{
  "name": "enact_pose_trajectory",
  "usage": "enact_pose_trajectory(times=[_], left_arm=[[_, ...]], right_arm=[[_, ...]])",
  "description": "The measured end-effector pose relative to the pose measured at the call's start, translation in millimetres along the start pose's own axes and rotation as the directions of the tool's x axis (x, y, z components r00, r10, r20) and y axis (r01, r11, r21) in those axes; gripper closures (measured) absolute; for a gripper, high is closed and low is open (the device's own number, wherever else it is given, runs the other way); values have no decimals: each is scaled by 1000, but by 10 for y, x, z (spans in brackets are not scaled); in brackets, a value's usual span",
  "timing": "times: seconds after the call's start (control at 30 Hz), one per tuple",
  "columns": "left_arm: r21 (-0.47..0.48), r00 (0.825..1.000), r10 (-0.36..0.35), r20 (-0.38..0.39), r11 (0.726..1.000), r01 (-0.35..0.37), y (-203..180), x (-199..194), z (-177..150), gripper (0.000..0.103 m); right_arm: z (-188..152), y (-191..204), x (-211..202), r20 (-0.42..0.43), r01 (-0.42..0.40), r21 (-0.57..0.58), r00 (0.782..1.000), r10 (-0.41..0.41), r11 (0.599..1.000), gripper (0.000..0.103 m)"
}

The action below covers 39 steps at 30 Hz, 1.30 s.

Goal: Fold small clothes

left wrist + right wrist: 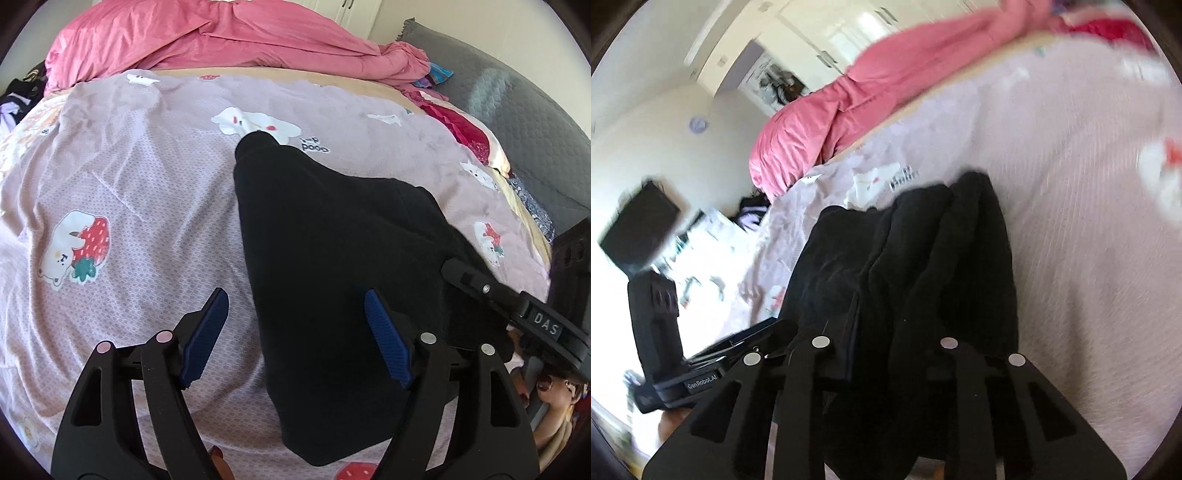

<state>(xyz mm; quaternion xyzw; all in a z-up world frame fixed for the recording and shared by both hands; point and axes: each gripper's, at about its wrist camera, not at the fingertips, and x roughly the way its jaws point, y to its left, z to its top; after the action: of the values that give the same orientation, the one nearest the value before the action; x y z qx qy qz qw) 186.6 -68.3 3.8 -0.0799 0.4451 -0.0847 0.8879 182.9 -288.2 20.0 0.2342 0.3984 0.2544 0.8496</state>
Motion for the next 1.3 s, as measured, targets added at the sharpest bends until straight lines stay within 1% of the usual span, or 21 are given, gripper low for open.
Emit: enact_pose_trajectory(times=[0.07,0.1,0.13,0.2,0.23,0.3,0.37,0.47,0.5,0.57,0.6,0.63,0.67,0.73,0.83,0.97,1.03,1.1,1.3], left_arm=[[4,1000,-14,-7,1000,14,-33,9,-19,30],[12,1000,-17,-12,1000,17,-60,18,-31,29],[23,1000,-11,-14,1000,11,-85,31,-42,27],[41,1000,16,-19,999,-15,-118,83,-75,26],[39,1000,10,-25,999,-9,-118,112,-89,25],[20,999,-3,-36,1000,3,-104,147,-114,25],[18,1000,-1,-26,1000,1,-101,121,-124,25],[15,1000,-1,-16,1000,2,-92,48,-142,25],[19,1000,1,-8,1000,-1,-97,9,-155,25],[24,1000,1,9,1000,-1,-103,-78,-187,25],[25,1000,-1,15,1000,0,-109,-112,-199,25],[27,1000,-5,26,1000,4,-116,-171,-227,23],[29,999,-5,35,1000,4,-121,-213,-248,19],[30,998,-6,65,1000,4,-120,-345,-318,14],[24,994,-20,105,1000,18,-96,-542,-434,10],[35,991,-7,136,999,2,-94,-743,-597,9],[44,989,14,147,999,-20,-96,-823,-695,9],[47,989,18,145,999,-25,-73,-886,-799,9],[67,990,46,136,996,-56,2,-1002,-1089,9]], right_arm=[[27,140,-96,40,92,-113,995,-88,989,82],[19,152,-98,54,129,-146,991,-122,981,82],[2,127,-60,51,146,-157,989,-140,977,82],[-69,-57,100,-15,156,-106,987,-158,982,79],[-103,-148,152,-39,159,-72,986,-162,985,76],[-130,-286,140,-40,135,-3,990,-135,991,69],[-121,-297,61,-23,125,17,992,-125,992,63],[-153,-208,-135,41,166,-16,985,-165,986,56],[-176,-160,-226,70,192,-24,979,-190,981,54],[-214,-85,-349,111,208,-35,973,-203,977,42],[-242,-26,-446,145,214,-39,968,-207,976,39],[-269,23,-533,173,220,-44,962,-209,975,31],[-284,56,-598,191,224,-49,959,-211,973,22],[-373,152,-770,246,237,-68,945,-214,969,14],[-582,274,-978,297,281,-123,926,-235,952,7],[-852,376,-1121,324,328,-183,910,-258,927,5],[-968,415,-1149,323,337,-200,909,-263,920,5],[-1066,446,-1171,322,355,-207,905,-279,912,4],[-1313,547,-1181,294,380,-239,905,-307,893,4]])
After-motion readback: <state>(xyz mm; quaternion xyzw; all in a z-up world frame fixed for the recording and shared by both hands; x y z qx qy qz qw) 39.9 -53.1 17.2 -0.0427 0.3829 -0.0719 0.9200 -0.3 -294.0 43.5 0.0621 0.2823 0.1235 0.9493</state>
